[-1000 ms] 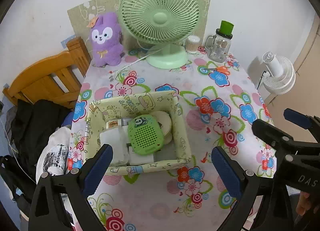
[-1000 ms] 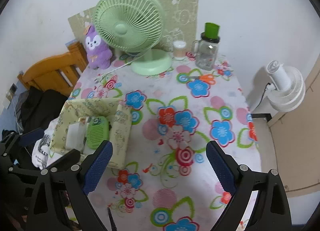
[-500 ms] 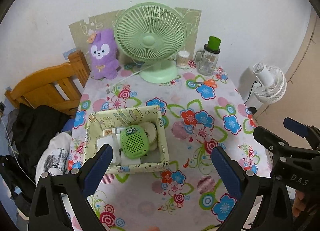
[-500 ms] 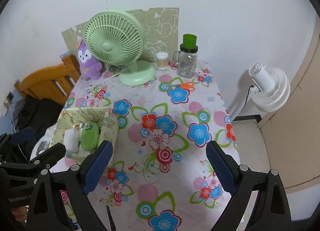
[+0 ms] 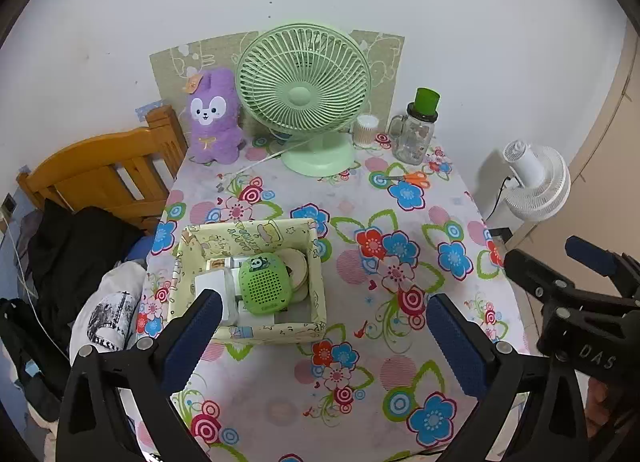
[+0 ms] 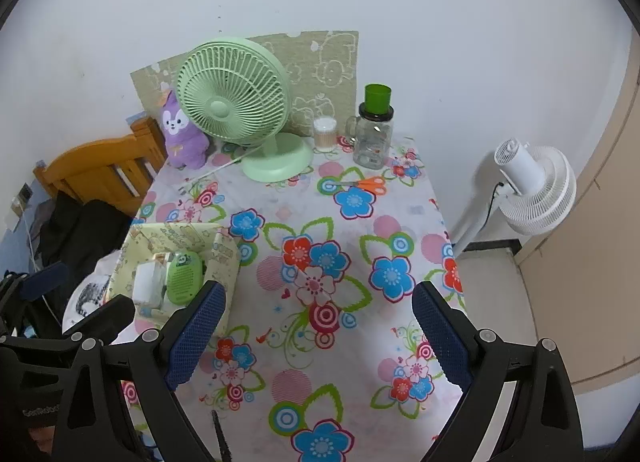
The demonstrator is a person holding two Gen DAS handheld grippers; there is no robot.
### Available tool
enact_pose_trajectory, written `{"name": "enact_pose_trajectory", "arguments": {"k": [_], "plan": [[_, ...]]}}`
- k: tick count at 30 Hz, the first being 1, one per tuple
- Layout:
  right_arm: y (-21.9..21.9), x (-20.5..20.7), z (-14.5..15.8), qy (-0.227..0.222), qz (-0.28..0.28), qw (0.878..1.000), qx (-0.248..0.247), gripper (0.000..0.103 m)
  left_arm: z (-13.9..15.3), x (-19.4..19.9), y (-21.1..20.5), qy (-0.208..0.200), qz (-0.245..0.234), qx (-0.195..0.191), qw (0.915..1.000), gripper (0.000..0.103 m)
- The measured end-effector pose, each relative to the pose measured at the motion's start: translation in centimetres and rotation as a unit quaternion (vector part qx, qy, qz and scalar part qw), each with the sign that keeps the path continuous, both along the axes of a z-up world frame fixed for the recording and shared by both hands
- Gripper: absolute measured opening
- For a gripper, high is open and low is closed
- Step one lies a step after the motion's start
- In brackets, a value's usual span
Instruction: Organize rigid objects
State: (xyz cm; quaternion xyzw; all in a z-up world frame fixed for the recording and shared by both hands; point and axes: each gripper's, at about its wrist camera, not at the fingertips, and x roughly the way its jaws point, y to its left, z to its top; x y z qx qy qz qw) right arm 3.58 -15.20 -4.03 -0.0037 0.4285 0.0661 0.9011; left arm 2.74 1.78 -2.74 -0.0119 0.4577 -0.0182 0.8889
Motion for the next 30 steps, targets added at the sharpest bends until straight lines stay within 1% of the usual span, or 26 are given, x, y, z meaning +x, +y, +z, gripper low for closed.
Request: {"name": "enact_pose_trajectory", "arguments": {"k": [7,11,30], "plan": [[0.13,-0.15,0.42,-0.014,-0.003,1.0,-0.008,0.096,0.23,0.02,0.23,-0.001,0.002,-0.006,1.0,0.103],[0.14,-0.09,0.57,-0.021,-0.002,1.0,-0.014,0.096,0.34,0.02,0.07,-0.006,0.002,-0.003,1.0,0.103],[0.06,0.19,0.45,-0.019,-0.003,1.0,-0.016,0.096,0.22,0.24,-0.17,-0.011,0.003,0.003,0.9999,0.103]]}}
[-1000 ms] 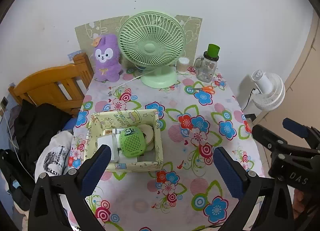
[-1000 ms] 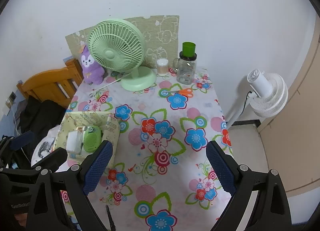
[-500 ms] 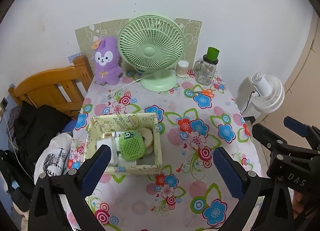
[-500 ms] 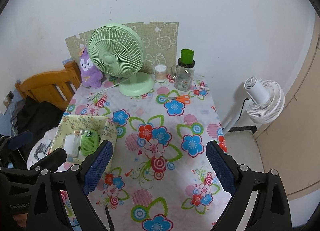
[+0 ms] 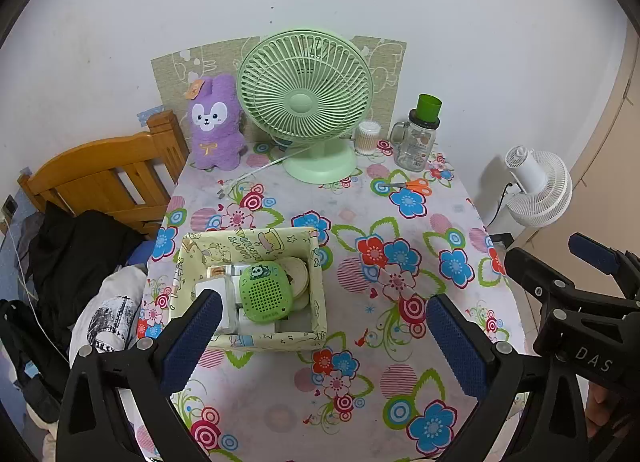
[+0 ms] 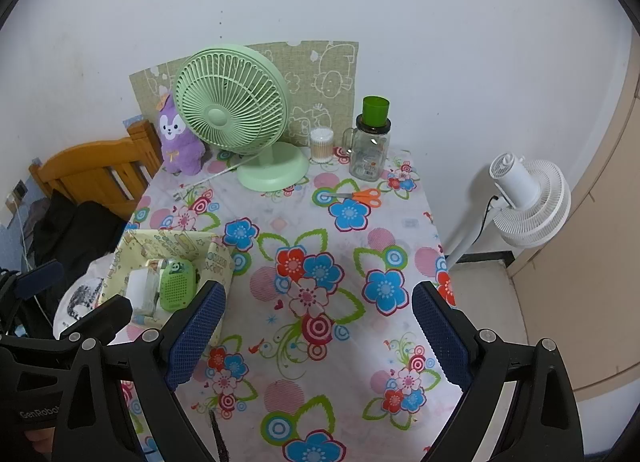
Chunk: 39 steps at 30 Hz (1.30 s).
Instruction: Organize rigid objects
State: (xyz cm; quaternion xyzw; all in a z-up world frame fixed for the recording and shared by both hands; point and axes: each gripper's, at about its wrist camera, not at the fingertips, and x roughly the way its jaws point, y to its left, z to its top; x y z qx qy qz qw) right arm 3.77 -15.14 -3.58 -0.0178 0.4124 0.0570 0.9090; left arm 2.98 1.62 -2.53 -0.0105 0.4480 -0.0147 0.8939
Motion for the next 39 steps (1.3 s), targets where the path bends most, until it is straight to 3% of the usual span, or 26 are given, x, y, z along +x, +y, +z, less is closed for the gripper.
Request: {"name": "enact_pose_trajectory", "arguments": {"k": [39], "plan": [[-0.04,0.17,-0.18,0.003,0.0,1.0,0.0,0.096,0.01,0.08,0.16,0.0,0.0,0.003,1.0,0.103]]}}
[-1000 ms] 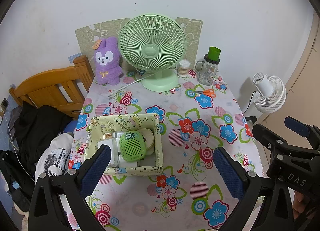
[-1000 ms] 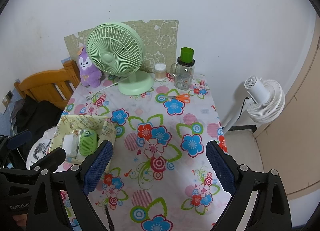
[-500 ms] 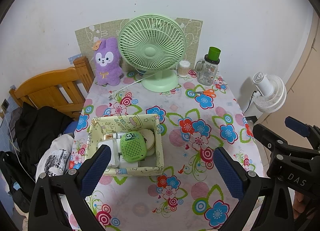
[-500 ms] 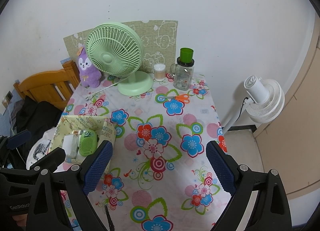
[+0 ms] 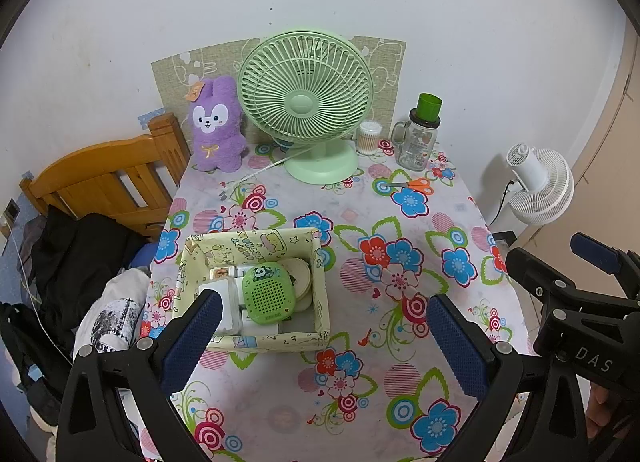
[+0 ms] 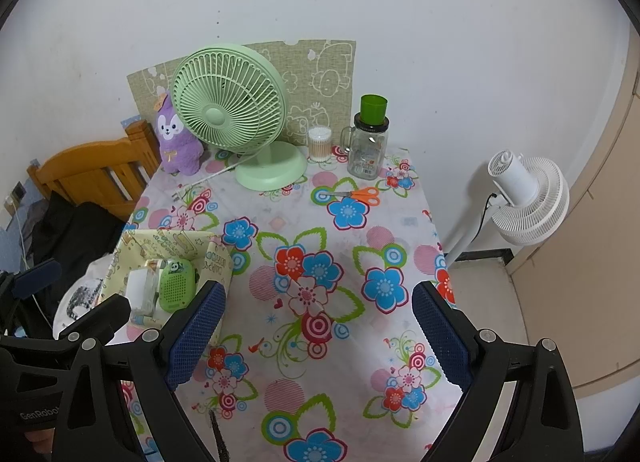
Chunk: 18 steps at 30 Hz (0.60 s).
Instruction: Organize rigid objects
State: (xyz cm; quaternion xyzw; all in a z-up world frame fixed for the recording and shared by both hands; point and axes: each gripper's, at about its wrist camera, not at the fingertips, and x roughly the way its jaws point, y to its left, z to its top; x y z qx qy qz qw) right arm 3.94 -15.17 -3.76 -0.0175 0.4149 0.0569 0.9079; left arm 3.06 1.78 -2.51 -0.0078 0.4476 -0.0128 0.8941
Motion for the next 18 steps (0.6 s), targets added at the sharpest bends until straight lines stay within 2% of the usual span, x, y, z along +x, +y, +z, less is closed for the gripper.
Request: {"name": "enact_pose_trajectory", "arguments": {"k": [18], "plan": [[-0.02,-0.02,-0.07,0.001,0.0,1.0,-0.001,0.096,0.01,-0.32,0.29,0.0,-0.001,0.005,1.0,0.103]]}}
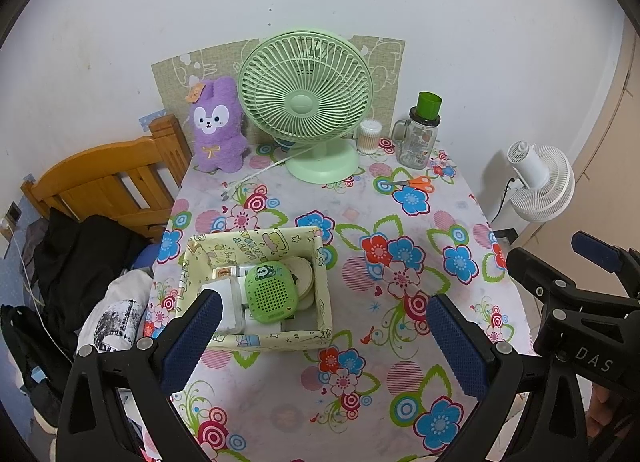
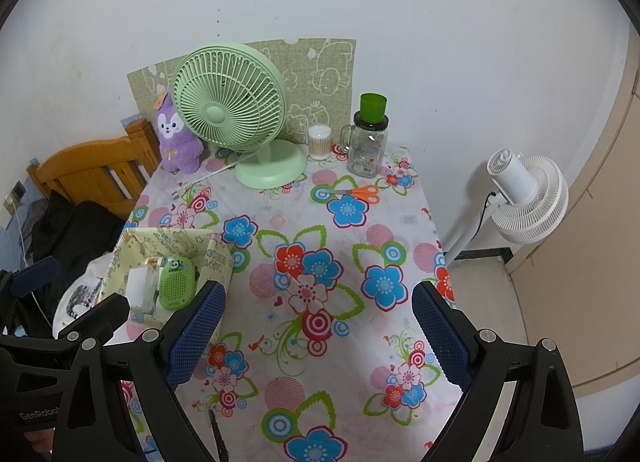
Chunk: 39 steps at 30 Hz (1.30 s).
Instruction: Organize rigid objects
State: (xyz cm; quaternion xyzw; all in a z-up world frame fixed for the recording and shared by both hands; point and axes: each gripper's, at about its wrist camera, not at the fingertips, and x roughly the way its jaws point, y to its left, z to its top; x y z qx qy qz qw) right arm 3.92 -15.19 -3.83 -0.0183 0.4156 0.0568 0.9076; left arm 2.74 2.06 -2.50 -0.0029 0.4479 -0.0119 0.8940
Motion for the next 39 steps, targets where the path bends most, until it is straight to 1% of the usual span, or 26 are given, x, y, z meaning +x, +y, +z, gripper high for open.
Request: {"name": "enact_pose_trajectory", "arguments": {"k": [20,33,39], "plan": [[-0.07,-0.85,-0.37,-0.002,0.001,1.0,-0.006,0.096,-0.06,-0.27,0.1,0.0,-0.001,0.001,1.0,0.103],[-0.03,-0.59,-0.02,0.0,0.001,1.0,-0.006,0.096,-0.02,-0.37,0.02,-0.001,-0.001,0.004,1.0,0.103],[-0.42,-0.02,-0.13,0.004,0.0,1.0,-0.002,0.096,-0.07,-0.11,-0.18,0.004,0.003,0.002,1.0,0.103]]}}
